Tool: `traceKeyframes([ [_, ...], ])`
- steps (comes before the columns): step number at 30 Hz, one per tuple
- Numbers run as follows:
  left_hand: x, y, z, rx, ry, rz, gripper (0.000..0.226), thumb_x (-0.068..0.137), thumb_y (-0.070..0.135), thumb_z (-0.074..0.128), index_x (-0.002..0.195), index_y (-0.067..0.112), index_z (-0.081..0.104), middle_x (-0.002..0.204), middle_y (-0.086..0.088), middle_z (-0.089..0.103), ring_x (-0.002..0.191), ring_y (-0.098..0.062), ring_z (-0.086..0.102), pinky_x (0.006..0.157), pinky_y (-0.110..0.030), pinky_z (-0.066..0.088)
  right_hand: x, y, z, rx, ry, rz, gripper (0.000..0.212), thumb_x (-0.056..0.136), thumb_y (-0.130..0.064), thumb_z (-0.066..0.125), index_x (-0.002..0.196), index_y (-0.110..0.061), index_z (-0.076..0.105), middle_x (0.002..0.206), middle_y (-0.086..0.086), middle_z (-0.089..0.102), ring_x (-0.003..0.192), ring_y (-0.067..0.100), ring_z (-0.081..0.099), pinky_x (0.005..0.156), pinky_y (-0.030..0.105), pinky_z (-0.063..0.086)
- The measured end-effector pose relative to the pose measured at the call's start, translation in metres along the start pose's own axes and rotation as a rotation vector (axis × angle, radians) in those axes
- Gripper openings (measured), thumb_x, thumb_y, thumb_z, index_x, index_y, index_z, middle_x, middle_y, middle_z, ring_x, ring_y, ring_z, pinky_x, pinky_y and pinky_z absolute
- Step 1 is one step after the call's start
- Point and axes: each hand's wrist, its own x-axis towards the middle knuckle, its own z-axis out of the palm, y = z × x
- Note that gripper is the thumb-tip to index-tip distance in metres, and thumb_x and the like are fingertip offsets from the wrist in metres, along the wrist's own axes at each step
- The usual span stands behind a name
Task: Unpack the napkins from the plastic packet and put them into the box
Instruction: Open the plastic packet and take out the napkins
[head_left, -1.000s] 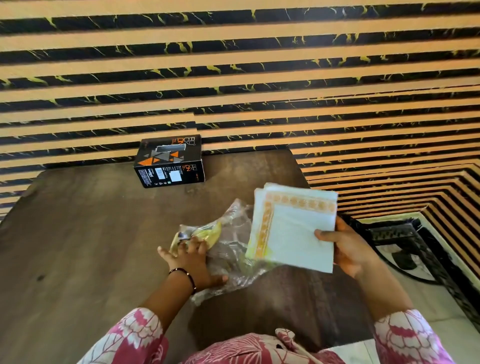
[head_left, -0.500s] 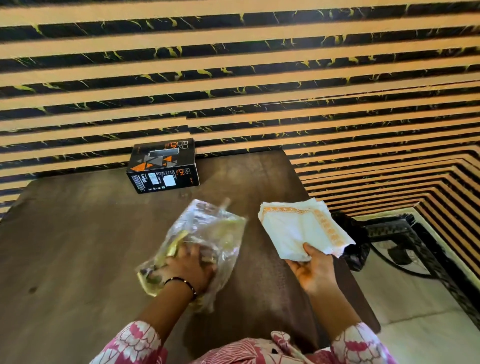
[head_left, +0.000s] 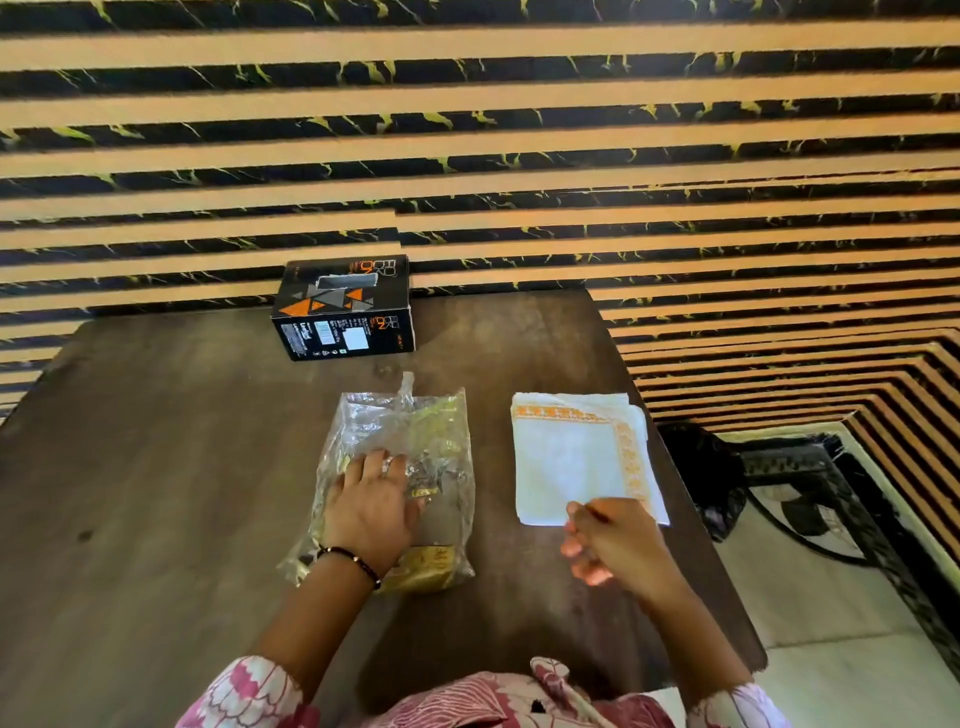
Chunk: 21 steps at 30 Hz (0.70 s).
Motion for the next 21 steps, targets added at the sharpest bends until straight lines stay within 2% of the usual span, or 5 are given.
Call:
traceKeyframes([
  [4, -0.013, -0.022, 0.015, -0.076, 0.018, 0.065, 0.083, 0.078, 0.07, 0.024, 0.145, 0.023, 0.015, 0.156, -0.005, 0.013, 0.144, -0.027, 0.006, 0.115, -0.048, 0.005, -0.001, -0.025, 0.06, -0.23, -0.017, -0.411, 0.017, 0.091, -0.029, 0.05, 0.102, -0.024, 0.062, 0.102, -0.009, 0.065, 0.095, 0.008, 0.06, 0.078, 0.016, 0.045],
  [7, -0.023, -0.038, 0.029, -0.113, 0.044, 0.086, 0.093, 0.071, 0.081, 0.0, 0.146, 0.026, 0.005, 0.156, -0.001, 0.005, 0.143, -0.023, 0.0, 0.113, -0.046, 0.0, 0.009, -0.025, 0.11, -0.417, -0.063, -0.599, 0.052, 0.089, -0.045, 0.039, 0.135, -0.021, 0.041, 0.137, -0.004, 0.047, 0.129, 0.013, 0.039, 0.105, 0.02, 0.026],
  [13, -0.041, -0.074, 0.052, -0.058, -0.063, -0.036, 0.076, 0.084, 0.068, 0.005, 0.145, 0.024, 0.018, 0.152, -0.004, 0.024, 0.141, -0.022, 0.009, 0.11, -0.045, -0.001, 0.039, -0.012, 0.168, -0.829, -0.049, -0.611, 0.081, 0.08, -0.06, 0.01, 0.147, -0.018, -0.006, 0.158, 0.004, -0.012, 0.145, 0.02, -0.013, 0.112, 0.039, -0.014],
  [18, -0.05, -0.115, 0.052, -0.041, -0.046, -0.124, 0.071, 0.085, 0.064, 0.024, 0.144, 0.024, 0.023, 0.148, -0.005, 0.035, 0.137, -0.021, 0.015, 0.109, -0.041, -0.003, 0.039, -0.007, 0.212, -1.085, 0.001, -0.578, 0.078, 0.081, -0.06, 0.036, 0.142, -0.012, 0.03, 0.149, 0.009, 0.036, 0.14, 0.024, 0.023, 0.108, 0.047, 0.011],
  [21, -0.062, -0.162, 0.048, -0.029, -0.031, -0.179, 0.073, 0.081, 0.063, 0.031, 0.143, 0.024, 0.024, 0.147, -0.005, 0.038, 0.136, -0.021, 0.017, 0.107, -0.045, 0.007, 0.032, -0.026, 0.258, -1.133, -0.028, -0.622, 0.077, 0.08, -0.061, 0.037, 0.139, -0.013, 0.037, 0.146, 0.008, 0.042, 0.137, 0.021, 0.031, 0.105, 0.048, 0.015],
])
